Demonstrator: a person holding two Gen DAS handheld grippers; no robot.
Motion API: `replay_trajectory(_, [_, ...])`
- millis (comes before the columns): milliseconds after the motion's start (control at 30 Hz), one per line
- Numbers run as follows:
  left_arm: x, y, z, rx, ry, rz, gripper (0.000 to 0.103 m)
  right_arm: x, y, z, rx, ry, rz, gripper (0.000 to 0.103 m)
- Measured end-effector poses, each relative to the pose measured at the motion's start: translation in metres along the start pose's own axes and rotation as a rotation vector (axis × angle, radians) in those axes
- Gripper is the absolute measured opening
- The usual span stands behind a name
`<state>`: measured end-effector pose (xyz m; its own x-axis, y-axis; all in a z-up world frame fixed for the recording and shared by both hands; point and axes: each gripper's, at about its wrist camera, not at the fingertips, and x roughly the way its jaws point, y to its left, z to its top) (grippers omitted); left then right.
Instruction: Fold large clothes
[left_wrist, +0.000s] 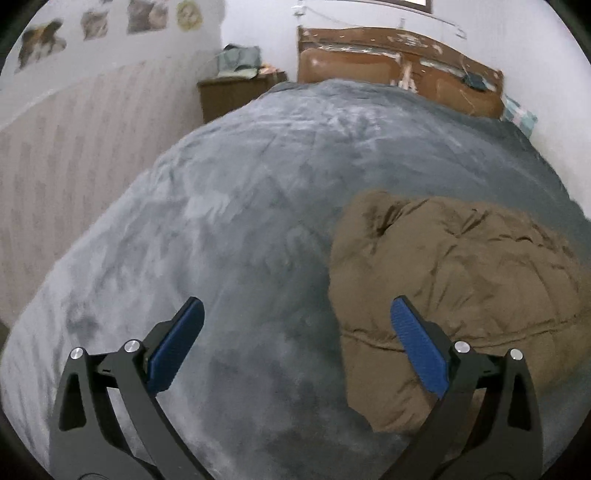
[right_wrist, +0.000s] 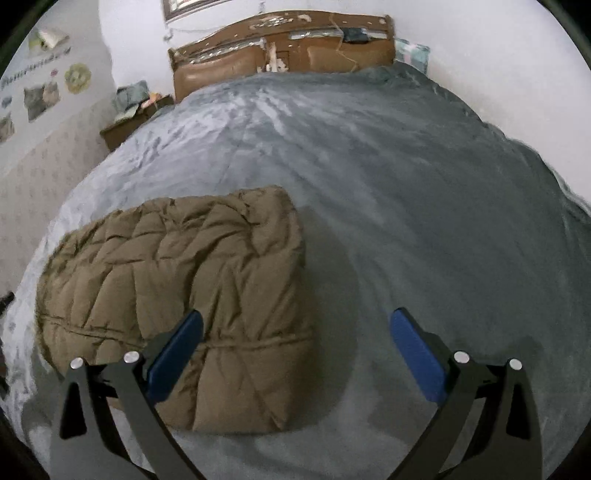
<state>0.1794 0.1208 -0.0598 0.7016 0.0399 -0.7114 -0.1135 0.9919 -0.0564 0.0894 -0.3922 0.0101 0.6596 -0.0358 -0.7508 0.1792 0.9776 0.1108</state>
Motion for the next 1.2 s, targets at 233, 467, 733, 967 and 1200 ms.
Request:
replay_trajectory(233, [0.037,-0.025,-0.011,0.043,0.039,-0.035,0.1,0.043,-0.006,-0.01,0.027,0.074,0.089,0.101])
replay_trajectory(467, [0.066,-0.067,-0.015,0.089,0.089,-0.155,0.1,0.095,0.011,-0.014,-0.048,0.148,0.126,0.101])
replay_trajectory(733, [0.096,-0.075,-0.029,0.074,0.148,-0.175,0.1,0.124,0.017,-0.025,0.01,0.204,0.225,0.101])
replay_trajectory(967, [0.094,-0.081,-0.03,0.093,0.146,-0.211,0.078,0.126,0.037,-0.03,-0.019,0.232,0.231,0.087])
replay_trajectory(1200, [0.087,-0.09,-0.031,0.129,0.154,-0.229,0.036,0.111,0.05,-0.025,-0.047,0.218,0.211,0.041])
